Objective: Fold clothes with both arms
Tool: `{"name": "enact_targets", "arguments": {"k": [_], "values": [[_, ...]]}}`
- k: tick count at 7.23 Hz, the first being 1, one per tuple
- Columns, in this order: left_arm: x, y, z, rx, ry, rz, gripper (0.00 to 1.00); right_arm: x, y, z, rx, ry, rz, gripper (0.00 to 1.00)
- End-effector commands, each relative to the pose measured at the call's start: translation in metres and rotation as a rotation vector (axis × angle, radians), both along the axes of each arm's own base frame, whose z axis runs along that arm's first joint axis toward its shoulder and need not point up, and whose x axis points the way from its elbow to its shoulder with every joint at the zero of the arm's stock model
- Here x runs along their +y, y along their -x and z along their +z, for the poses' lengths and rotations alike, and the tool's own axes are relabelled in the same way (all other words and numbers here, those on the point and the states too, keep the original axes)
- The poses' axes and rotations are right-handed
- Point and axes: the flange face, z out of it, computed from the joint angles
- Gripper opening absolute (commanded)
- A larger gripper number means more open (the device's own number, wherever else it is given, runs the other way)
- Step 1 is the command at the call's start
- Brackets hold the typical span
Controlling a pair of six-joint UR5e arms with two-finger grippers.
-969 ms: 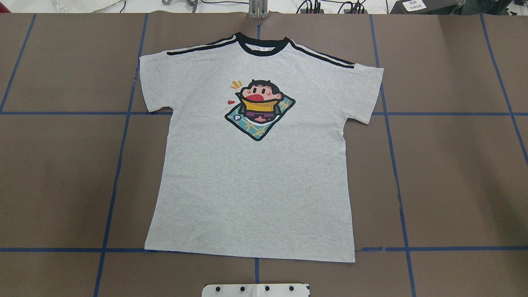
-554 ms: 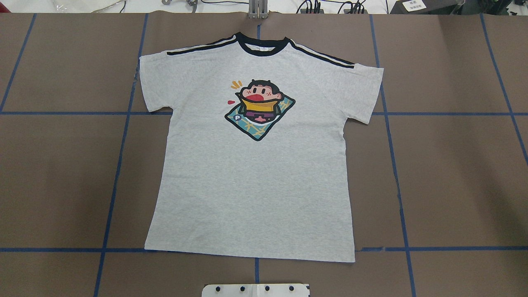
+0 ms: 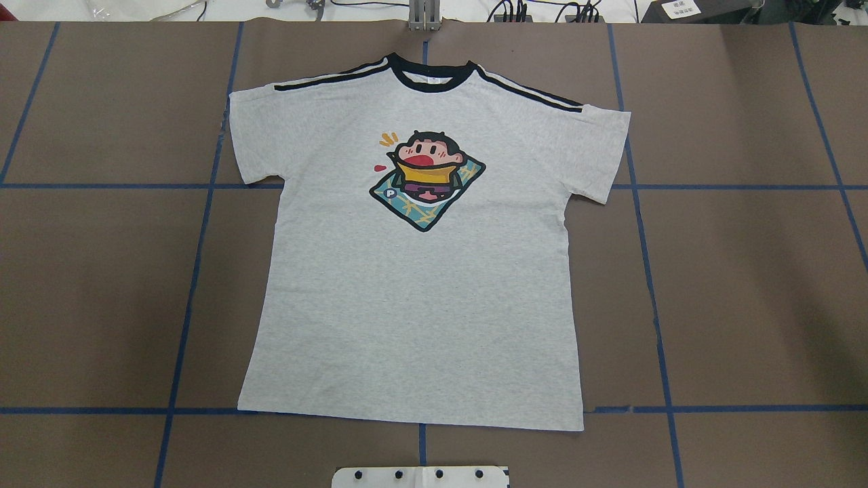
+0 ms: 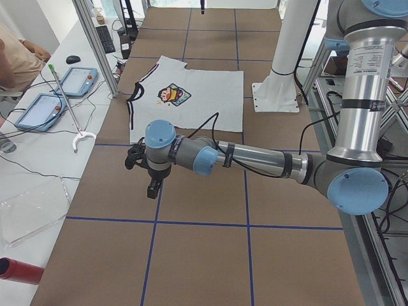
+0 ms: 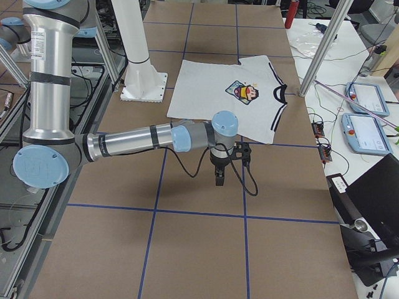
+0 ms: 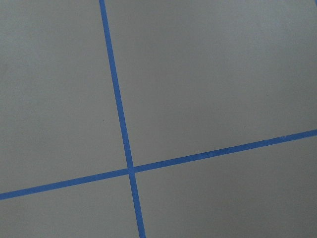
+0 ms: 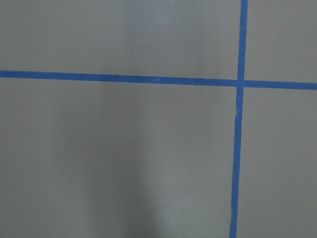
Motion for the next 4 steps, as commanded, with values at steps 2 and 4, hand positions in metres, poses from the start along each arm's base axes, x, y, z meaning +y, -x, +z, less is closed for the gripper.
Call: {"name": "enact_targets", "arguments": {"k": [2,4], "values": [[0.002,0.000,-0.003,0.002,-0.005,0.000,1.00,-0.002,0.008,-0.005,-0.004,-0.008,-0.012,1.00],[0.001,0.000,-0.003,0.003,-0.027,-0.002,1.00,-0.026,0.057,-0.035,-0.007,-0.029,-0.054,1.00]]}}
